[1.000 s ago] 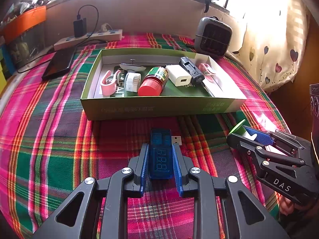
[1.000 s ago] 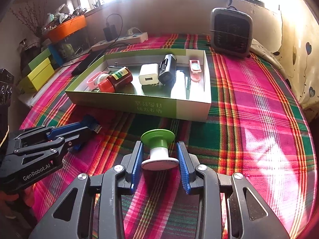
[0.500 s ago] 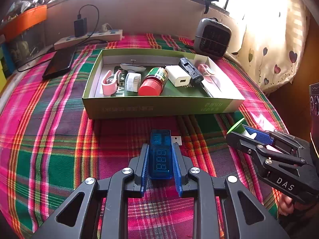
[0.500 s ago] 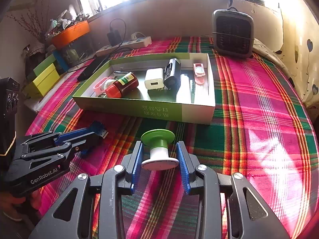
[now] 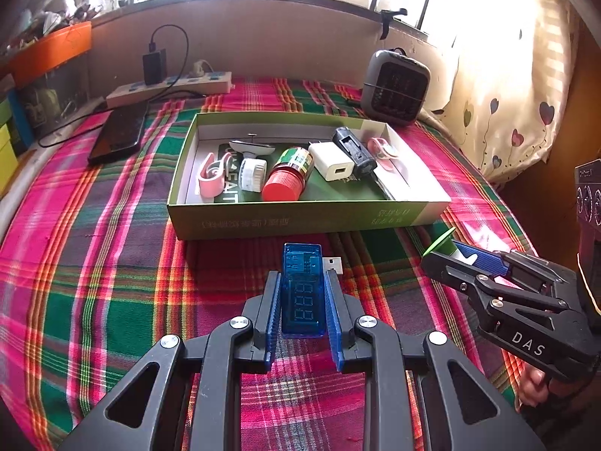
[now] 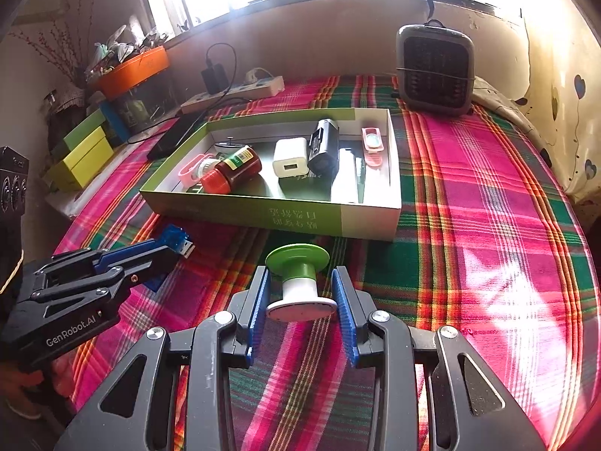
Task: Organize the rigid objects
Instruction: 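Lift and carry the blue meter with the left gripper while the right gripper carries the spool over the box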
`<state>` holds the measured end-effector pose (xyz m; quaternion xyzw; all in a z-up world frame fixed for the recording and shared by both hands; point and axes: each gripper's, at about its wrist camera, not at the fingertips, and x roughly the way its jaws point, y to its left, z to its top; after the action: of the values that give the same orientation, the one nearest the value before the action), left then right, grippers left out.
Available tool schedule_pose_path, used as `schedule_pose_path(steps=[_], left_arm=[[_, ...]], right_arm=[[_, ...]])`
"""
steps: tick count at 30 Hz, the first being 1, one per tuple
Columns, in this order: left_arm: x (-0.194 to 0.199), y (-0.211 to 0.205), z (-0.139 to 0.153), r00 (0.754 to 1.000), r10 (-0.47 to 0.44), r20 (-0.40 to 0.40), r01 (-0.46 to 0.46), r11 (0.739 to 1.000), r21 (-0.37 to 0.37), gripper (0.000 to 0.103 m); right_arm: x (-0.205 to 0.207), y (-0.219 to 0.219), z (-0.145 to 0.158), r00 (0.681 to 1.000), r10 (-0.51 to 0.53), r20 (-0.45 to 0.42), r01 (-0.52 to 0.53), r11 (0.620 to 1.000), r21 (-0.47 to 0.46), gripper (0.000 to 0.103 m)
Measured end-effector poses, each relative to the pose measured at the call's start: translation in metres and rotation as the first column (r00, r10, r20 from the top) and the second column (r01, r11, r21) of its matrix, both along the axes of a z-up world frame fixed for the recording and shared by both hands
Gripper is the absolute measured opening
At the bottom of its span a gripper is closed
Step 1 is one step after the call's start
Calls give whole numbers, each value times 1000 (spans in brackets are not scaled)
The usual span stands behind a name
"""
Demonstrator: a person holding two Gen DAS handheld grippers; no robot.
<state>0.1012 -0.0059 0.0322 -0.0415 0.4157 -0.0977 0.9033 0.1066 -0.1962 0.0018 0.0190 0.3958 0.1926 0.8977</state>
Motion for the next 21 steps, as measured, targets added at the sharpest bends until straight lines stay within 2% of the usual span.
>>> schedule_pose_path(steps=[21], left_arm=[[18, 8, 29, 999, -15, 42, 16, 1000, -25, 21]], right_arm=[[11, -1, 30, 998, -16, 68, 15, 1000, 13, 35]])
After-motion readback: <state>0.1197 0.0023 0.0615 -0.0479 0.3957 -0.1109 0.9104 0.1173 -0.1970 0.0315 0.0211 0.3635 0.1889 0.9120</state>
